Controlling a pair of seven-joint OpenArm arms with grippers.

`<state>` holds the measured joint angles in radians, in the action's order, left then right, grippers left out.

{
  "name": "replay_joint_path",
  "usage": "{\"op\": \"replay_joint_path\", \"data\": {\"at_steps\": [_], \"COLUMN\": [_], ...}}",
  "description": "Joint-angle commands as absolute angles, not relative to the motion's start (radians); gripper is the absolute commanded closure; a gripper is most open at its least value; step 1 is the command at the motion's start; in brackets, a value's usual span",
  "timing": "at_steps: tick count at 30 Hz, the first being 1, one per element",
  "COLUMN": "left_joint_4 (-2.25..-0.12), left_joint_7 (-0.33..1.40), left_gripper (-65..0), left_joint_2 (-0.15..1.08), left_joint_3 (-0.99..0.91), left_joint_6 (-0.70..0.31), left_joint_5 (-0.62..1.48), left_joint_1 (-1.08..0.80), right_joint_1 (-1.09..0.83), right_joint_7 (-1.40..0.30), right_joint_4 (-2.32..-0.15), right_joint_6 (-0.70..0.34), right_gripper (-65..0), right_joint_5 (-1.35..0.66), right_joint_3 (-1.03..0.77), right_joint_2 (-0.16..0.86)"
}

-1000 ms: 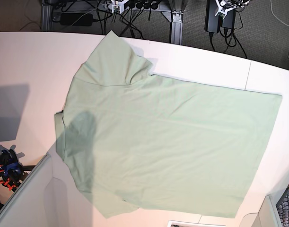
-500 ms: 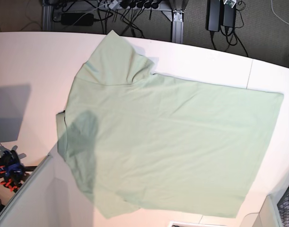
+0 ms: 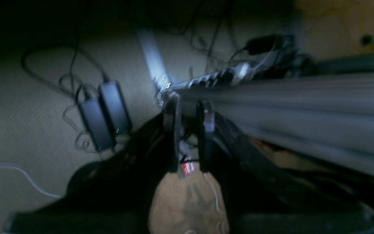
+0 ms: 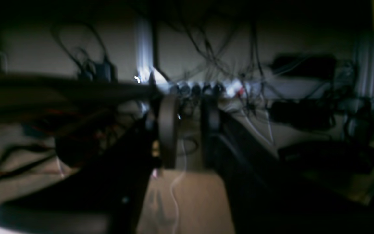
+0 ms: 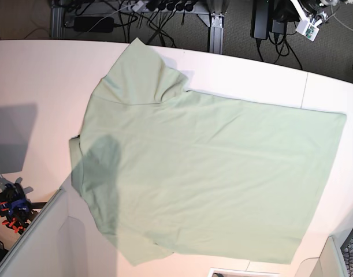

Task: Fold the T-shirt properly
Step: 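Move both grippers from rest toward the shirt's shoulder corners, then grasp the shoulder corner with the right gripper and the hem corner with the left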

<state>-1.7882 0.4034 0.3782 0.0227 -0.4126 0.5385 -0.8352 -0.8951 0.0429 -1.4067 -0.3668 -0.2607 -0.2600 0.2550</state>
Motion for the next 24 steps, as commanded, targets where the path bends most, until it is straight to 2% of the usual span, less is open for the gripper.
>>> {"op": "replay_joint_path", "data": {"at_steps": [1,6,7,10,12,17,19,24], "left_joint_4": [-1.833,-1.93,-1.94,-1.96,-1.963,-1.963,-1.963,-1.963], "left_joint_7": [0.414,0.492,0.493,0.498,0.498,0.498,0.503,0.501], "left_gripper": [-9.1,-9.1,-9.1,-9.1,-9.1,-9.6,-12.9,-26.3], "left_joint_2": [0.395,0.428,0.437,0.469,0.495,0.543,0.554,0.569], "left_joint_3": [-0.006,-0.127,-0.149,-0.208,-0.237,-0.273,-0.274,-0.276], "left_joint_6": [-0.428,-0.431,-0.431,-0.432,-0.431,-0.431,-0.431,-0.43], "left_joint_5": [0.575,0.687,0.701,0.73,0.741,0.745,0.757,0.759], "left_joint_1": [-0.854,-0.854,-0.854,-0.854,-0.852,-0.85,-0.85,-0.85], "right_joint_1": [-0.927,-0.956,-0.954,-0.947,-0.928,-0.808,-0.75,-0.659], "right_joint_7": [0.051,-0.007,-0.02,-0.073,-0.101,-0.194,-0.25,-0.305], "right_joint_4": [-1.466,-1.707,-1.749,-1.856,-1.901,-1.903,-1.88,-1.815], "right_joint_6": [-0.374,-0.374,-0.374,-0.372,-0.364,-0.24,-0.201,-0.202], "right_gripper": [-12.3,-12.6,-14.7,-27.6,-32.4,-32.6,-32.6,-32.6], "right_joint_5": [-0.289,-0.393,-0.415,-0.475,-0.503,-0.512,-0.513,-0.516], "right_joint_3": [-0.276,-0.323,-0.331,-0.354,-0.363,-0.367,-0.366,-0.366], "right_joint_2": [0.266,0.266,0.265,0.26,0.251,0.205,0.178,0.112]}}
